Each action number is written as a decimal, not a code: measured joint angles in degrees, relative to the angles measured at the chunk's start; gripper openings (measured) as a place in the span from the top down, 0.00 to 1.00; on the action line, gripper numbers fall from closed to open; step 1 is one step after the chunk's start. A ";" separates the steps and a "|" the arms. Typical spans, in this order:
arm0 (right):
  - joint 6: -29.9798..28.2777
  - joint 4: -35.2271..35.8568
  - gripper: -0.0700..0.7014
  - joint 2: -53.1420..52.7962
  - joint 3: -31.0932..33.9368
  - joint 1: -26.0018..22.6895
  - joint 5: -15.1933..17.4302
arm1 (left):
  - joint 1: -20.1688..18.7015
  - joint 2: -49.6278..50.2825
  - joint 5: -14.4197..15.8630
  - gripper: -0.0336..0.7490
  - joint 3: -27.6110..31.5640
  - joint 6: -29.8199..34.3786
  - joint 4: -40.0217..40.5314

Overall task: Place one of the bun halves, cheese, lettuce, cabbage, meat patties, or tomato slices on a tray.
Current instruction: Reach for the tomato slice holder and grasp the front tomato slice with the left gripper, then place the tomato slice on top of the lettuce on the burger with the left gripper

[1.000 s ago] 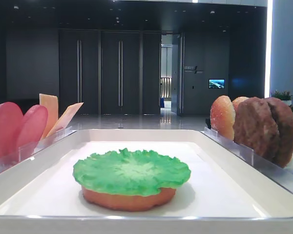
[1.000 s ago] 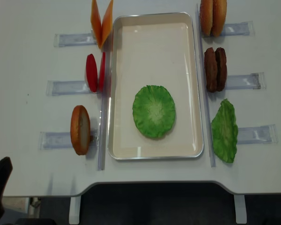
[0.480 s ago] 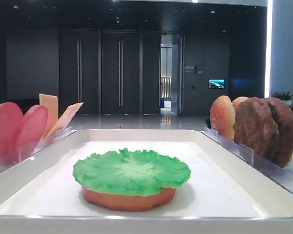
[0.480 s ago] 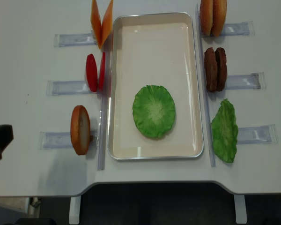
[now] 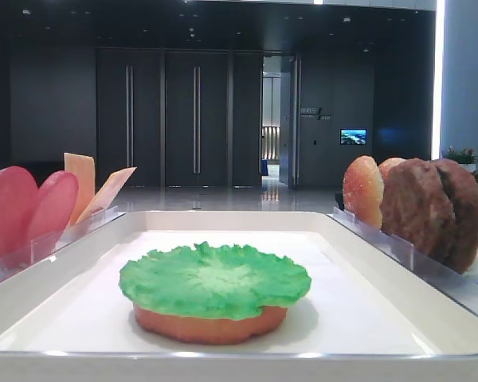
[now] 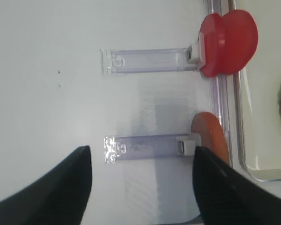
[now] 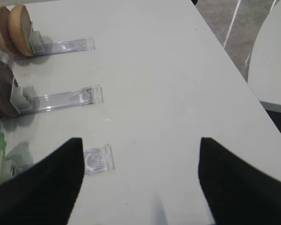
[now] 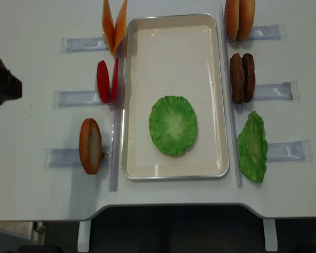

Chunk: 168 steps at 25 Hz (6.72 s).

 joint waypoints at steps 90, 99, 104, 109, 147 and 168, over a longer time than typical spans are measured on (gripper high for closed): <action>0.00 0.02 0.28 0.00 0.00 0.00 0.00 | -29.05 48.76 -7.62 0.32 -21.08 -28.38 10.60; 0.00 0.02 0.28 0.00 0.00 0.00 0.00 | -29.05 50.91 -9.26 0.33 -21.08 -28.38 11.34; 0.00 0.02 0.28 0.00 0.00 0.00 0.00 | -29.05 51.18 -9.59 0.37 -21.08 -28.38 11.90; 0.00 0.02 0.28 0.00 0.00 0.00 0.00 | -29.05 51.20 -9.68 0.53 -21.14 -28.38 12.17; 0.00 0.07 0.28 0.00 0.00 0.00 0.00 | -29.12 47.69 2.87 0.89 -28.66 -25.11 12.68; 0.00 0.13 0.28 0.00 0.00 0.00 0.00 | -29.12 40.04 2.74 0.89 -29.51 -12.04 -9.15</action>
